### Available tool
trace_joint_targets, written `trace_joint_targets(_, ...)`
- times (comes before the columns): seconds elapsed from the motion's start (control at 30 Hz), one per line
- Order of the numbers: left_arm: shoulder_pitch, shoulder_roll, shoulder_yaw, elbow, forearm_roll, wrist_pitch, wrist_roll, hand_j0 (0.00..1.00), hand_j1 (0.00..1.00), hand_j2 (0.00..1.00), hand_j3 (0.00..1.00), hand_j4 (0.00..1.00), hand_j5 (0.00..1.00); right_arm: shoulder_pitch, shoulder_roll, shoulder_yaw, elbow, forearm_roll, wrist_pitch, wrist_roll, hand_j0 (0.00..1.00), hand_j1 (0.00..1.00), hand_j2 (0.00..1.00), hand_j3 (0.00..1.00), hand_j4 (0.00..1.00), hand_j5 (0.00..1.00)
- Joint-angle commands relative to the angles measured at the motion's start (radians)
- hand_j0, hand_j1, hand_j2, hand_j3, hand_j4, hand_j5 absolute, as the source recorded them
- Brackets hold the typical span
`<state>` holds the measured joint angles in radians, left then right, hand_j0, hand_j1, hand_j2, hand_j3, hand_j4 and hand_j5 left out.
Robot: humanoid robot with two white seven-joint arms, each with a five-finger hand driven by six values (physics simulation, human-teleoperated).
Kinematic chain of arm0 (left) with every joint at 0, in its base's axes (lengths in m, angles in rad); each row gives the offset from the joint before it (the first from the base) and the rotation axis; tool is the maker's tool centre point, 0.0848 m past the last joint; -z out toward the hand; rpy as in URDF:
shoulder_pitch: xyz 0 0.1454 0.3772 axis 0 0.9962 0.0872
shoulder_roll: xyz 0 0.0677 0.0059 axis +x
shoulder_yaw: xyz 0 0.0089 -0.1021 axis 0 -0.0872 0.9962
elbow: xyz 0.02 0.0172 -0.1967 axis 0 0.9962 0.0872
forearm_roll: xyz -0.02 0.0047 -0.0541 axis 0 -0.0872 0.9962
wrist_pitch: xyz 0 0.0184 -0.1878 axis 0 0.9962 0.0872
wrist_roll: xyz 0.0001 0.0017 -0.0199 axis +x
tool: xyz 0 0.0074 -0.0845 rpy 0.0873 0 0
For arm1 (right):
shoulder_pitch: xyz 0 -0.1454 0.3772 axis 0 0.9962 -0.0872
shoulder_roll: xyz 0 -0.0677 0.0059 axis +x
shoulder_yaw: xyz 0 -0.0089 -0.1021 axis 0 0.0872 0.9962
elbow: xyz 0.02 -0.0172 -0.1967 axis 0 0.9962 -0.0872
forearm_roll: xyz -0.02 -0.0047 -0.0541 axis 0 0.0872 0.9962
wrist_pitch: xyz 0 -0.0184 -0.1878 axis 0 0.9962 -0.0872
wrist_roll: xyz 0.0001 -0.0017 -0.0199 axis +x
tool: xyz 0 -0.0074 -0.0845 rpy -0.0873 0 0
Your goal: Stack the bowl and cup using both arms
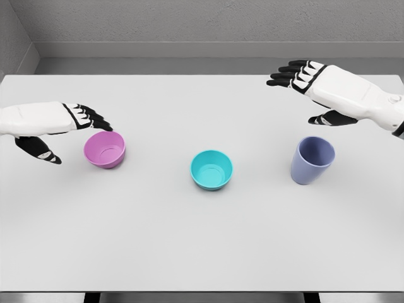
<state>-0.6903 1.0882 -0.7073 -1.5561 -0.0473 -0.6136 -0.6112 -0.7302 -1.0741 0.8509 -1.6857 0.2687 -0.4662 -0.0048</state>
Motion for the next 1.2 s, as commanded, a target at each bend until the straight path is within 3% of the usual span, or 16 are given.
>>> trace_joint_targets(0.0,0.0,0.001,-0.003,0.002,0.006,0.003,0.0,1.0,1.0,1.0,1.0,1.0,1.0,0.0,0.0,-0.001,0.0,-0.005,0.0,-0.007,1.0,1.0,1.0,1.0,1.0,1.0)
trace_joint_targets(0.13,-0.005,-0.004,-0.015,0.002,0.007,0.003,0.0,1.0,1.0,1.0,1.0,1.0,1.0,0.0,-0.01,-0.001,0.0,-0.005,-0.002,0.009,1.0,1.0,1.0,1.0,1.0,1.0)
trace_joint_targets(0.27,-0.023,-0.028,-0.015,0.004,0.006,0.003,0.0,1.0,1.0,1.0,1.0,1.0,1.0,-0.002,-0.095,0.004,-0.002,-0.002,-0.032,0.013,1.0,1.0,1.0,1.0,1.0,1.0)
trace_joint_targets(0.37,-0.063,-0.044,-0.035,0.004,0.007,0.003,0.0,1.0,1.0,1.0,1.0,1.0,1.0,0.0,-0.104,0.01,-0.002,-0.002,-0.034,0.014,1.0,1.0,1.0,1.0,1.0,1.0)
trace_joint_targets(0.43,-0.12,-0.082,-0.098,0.04,0.006,0.003,0.0,1.0,1.0,1.0,1.0,1.0,1.0,-0.003,-0.109,0.002,-0.008,-0.003,-0.034,0.107,1.0,1.0,1.0,1.0,1.0,1.0)
trace_joint_targets(0.53,-0.143,-0.085,-0.109,0.047,0.003,0.003,0.0,1.0,1.0,1.0,1.0,1.0,1.0,-0.029,-0.132,-0.001,-0.006,0.0,-0.064,0.169,1.0,1.0,1.0,1.0,1.0,1.0)
trace_joint_targets(0.63,-0.152,-0.106,-0.115,0.044,-0.049,0.003,0.0,1.0,1.0,1.0,1.0,1.0,1.0,-0.028,-0.138,-0.003,-0.002,0.001,-0.08,0.169,1.0,1.0,1.0,1.0,1.0,1.0)
trace_joint_targets(0.73,-0.152,-0.113,-0.118,0.05,-0.052,0.003,0.0,1.0,1.0,1.0,1.0,1.0,1.0,-0.04,-0.126,-0.004,0.003,0.066,-0.08,0.172,1.0,1.0,1.0,1.0,1.0,1.0)
trace_joint_targets(0.87,-0.152,-0.111,-0.149,0.07,-0.072,0.003,0.0,1.0,1.0,1.0,1.0,1.0,1.0,-0.04,-0.139,0.011,-0.008,0.067,-0.083,0.172,1.0,1.0,1.0,1.0,1.0,1.0)
trace_joint_targets(0.97,-0.15,-0.11,-0.165,0.11,-0.086,0.003,0.0,1.0,1.0,1.0,1.0,1.0,1.0,-0.04,-0.188,0.014,-0.017,0.066,-0.1,0.172,1.0,1.0,1.0,1.0,1.0,1.0)
trace_joint_targets(1.17,-0.147,-0.117,-0.175,0.119,-0.095,0.003,0.0,1.0,1.0,1.0,1.0,1.0,1.0,-0.04,-0.191,0.063,-0.031,0.079,-0.092,0.169,1.0,1.0,1.0,1.0,1.0,1.0)
